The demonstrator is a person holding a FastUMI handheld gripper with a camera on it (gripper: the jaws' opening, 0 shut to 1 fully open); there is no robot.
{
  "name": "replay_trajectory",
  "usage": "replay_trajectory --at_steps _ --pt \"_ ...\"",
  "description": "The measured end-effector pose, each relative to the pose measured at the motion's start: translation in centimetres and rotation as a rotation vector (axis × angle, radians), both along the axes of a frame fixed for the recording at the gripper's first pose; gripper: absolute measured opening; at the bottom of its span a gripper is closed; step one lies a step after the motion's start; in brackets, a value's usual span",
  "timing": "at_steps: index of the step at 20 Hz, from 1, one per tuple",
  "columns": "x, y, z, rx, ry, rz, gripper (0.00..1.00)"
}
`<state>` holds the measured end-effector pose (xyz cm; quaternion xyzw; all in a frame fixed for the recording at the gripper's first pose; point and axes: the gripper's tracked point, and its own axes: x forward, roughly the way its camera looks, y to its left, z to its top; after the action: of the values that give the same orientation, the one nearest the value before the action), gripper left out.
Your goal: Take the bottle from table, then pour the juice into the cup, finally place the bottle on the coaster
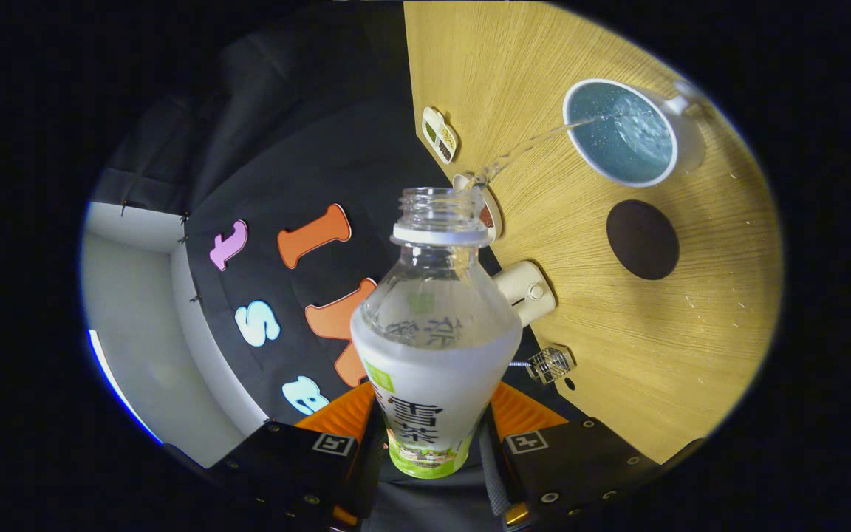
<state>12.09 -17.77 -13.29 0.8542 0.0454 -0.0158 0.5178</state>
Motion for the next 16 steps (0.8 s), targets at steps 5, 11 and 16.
replay_trajectory --at_steps 5,11,16 --pt "0.09 -0.29 0.12 0.022 -0.005 -0.009 0.59" --pt "0.16 -0.35 0.42 0.058 -0.007 -0.023 0.60" --pt "0.48 -0.77 0.49 0.089 -0.016 -0.028 0.60"
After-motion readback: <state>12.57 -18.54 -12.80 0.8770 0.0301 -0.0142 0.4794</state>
